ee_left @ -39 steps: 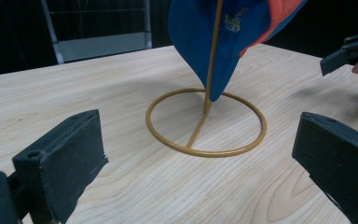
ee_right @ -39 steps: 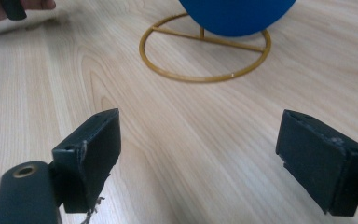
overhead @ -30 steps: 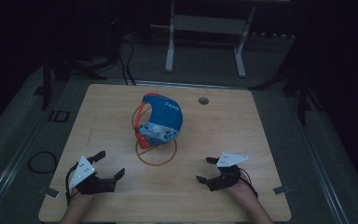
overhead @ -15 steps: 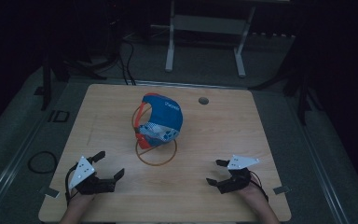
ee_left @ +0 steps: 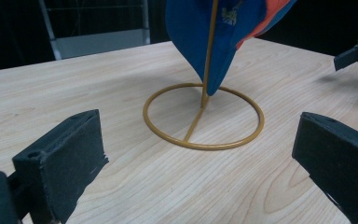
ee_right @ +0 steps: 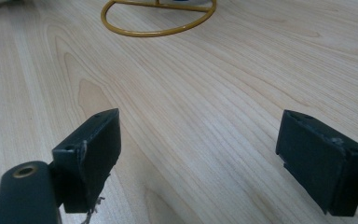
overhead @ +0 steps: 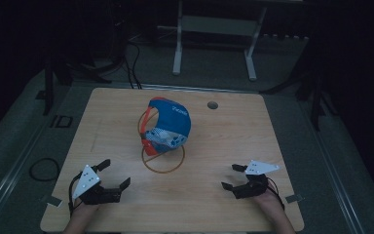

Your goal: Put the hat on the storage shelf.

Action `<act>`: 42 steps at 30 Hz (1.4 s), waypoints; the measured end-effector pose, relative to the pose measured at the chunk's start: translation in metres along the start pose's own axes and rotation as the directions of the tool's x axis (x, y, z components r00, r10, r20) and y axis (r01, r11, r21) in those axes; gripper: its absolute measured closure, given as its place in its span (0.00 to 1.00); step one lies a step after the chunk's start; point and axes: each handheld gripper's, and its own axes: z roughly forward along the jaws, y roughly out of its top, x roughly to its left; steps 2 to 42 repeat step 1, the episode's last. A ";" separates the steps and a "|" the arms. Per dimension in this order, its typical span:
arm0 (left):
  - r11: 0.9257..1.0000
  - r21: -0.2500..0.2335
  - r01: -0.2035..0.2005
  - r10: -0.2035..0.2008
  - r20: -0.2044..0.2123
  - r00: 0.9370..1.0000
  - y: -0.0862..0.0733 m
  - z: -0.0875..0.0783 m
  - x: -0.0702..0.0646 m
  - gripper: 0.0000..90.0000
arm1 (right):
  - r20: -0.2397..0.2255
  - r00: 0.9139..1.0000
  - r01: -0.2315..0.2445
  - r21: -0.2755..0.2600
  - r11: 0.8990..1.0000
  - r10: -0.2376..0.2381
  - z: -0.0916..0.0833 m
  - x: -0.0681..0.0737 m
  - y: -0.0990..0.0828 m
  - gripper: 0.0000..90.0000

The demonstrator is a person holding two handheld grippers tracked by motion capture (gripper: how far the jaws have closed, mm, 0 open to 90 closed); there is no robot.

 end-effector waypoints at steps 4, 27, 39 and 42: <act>1.000 -0.001 0.003 -0.003 0.002 1.000 0.000 0.000 0.000 0.03 | 0.003 1.000 0.006 0.003 1.000 -0.006 0.000 0.000 0.000 0.15; 1.000 -0.001 0.003 -0.003 0.002 1.000 0.000 0.000 0.000 0.03 | 0.003 1.000 0.006 0.003 1.000 -0.006 0.000 0.000 0.000 0.15; 1.000 -0.001 0.003 -0.003 0.002 1.000 0.000 0.000 0.000 0.03 | 0.003 1.000 0.006 0.003 1.000 -0.006 0.000 0.000 0.000 0.15; 1.000 -0.001 0.003 -0.003 0.002 1.000 0.000 0.000 0.000 0.03 | 0.003 1.000 0.006 0.003 1.000 -0.006 0.000 0.000 0.000 0.15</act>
